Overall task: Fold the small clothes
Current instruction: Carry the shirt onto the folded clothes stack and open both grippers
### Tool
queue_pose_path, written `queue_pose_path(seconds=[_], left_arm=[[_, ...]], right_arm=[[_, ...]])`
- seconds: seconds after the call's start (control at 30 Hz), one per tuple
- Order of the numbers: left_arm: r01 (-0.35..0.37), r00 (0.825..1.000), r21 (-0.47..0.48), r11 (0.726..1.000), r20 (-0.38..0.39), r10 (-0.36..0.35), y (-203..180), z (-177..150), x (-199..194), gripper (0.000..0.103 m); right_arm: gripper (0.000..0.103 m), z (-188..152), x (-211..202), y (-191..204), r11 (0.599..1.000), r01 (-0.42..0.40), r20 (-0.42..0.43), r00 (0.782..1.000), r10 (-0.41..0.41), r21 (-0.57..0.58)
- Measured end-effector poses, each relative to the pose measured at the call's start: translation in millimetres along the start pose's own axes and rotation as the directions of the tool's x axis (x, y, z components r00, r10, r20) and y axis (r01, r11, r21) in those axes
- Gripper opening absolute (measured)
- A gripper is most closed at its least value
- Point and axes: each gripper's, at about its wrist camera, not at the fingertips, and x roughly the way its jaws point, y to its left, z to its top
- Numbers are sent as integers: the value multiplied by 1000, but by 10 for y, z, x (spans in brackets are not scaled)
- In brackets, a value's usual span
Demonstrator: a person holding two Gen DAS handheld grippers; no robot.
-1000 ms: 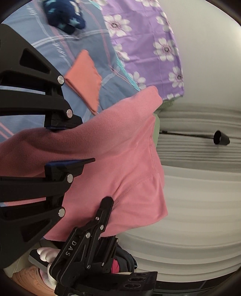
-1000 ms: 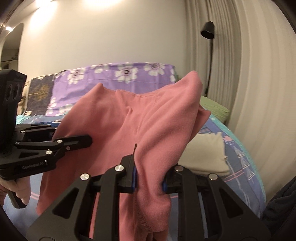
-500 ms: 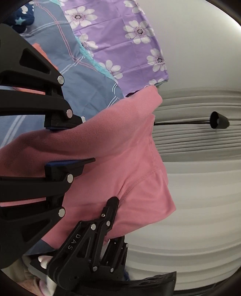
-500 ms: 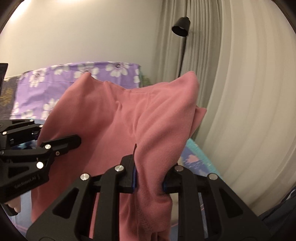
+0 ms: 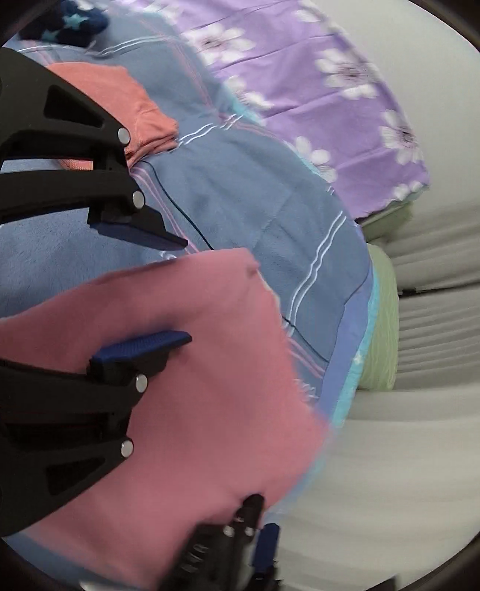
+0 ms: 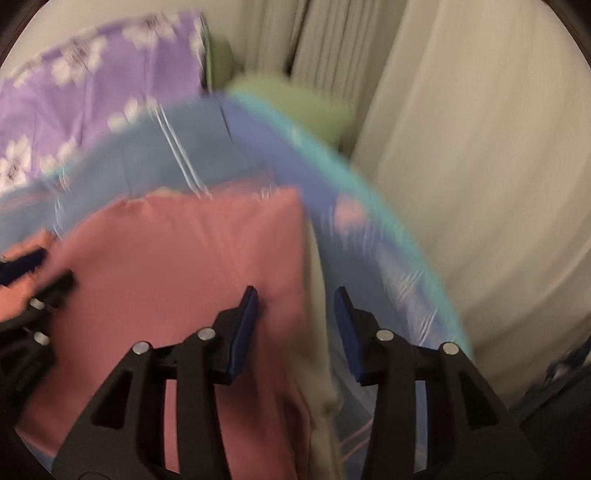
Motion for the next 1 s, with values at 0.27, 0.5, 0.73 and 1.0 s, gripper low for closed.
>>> queue_pose_path(seconds=[0.27,0.5,0.73,1.0], left_arm=[[-95,994,109,990,55,89,-227,-134,-58,36],[-105,993,88,991,68,99,-238,-157,-71,38],[67,993,49,997,90,-71,-21,-326,-693,62],[210,973,-31,977,106,-206,354,-1022,-1508,81]], right_arm=[[48,-142,147,-184,983,-90,35,996,86,159],[46,-167,23,62,996,68,56,996,-72,58],[49,-149,-149,180,985,174,67,983,-173,3],[71,-835,-1393,47,1000,14,151,988,-12,-10]])
